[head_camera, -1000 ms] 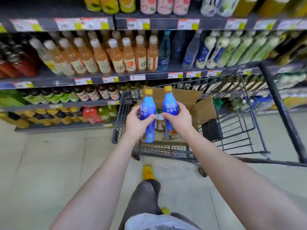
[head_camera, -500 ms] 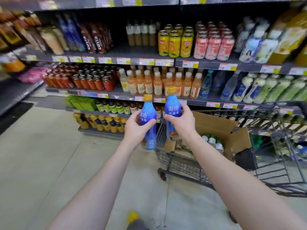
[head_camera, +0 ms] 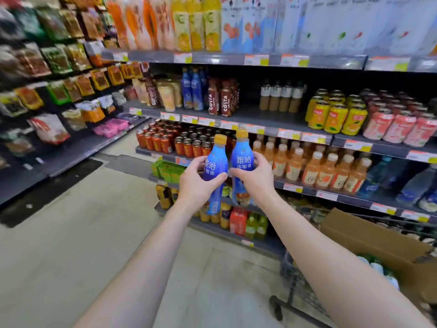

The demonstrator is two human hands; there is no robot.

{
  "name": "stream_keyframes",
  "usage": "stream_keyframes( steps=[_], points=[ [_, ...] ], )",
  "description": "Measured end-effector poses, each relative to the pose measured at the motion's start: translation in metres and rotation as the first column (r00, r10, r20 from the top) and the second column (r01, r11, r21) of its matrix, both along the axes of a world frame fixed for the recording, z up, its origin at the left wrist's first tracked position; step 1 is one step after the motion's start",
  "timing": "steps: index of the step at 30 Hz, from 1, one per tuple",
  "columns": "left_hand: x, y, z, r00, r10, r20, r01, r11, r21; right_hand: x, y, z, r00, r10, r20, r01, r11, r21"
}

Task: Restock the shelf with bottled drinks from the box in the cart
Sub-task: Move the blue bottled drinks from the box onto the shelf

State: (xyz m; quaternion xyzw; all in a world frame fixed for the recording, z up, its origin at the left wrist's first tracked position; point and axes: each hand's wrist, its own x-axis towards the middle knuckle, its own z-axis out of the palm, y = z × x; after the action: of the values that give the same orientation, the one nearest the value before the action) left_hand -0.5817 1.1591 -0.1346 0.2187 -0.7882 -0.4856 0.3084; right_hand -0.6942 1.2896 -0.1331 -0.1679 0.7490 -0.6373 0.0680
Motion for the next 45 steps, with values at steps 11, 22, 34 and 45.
stream_keyframes(
  steps=[11,22,34,45],
  points=[
    [0.006,-0.191,0.03,0.998,0.026,-0.051,-0.025,0.999,0.032,-0.007,-0.196,0.03,1.0,-0.002,-0.005,0.002,0.999,-0.042],
    [-0.077,-0.312,0.035,0.998,0.036,-0.056,-0.029,0.992,0.124,-0.091,-0.321,0.027,0.999,0.042,-0.028,-0.043,0.997,-0.058],
    [-0.225,-0.435,0.035,0.999,-0.008,-0.035,0.013,0.99,0.144,-0.25,-0.453,0.027,0.999,-0.005,-0.033,0.003,0.999,-0.036],
    [-0.296,-0.509,0.023,0.99,-0.119,-0.077,0.129,0.98,0.149,-0.303,-0.526,0.034,0.979,-0.171,-0.112,0.164,0.984,-0.069]
  ],
)
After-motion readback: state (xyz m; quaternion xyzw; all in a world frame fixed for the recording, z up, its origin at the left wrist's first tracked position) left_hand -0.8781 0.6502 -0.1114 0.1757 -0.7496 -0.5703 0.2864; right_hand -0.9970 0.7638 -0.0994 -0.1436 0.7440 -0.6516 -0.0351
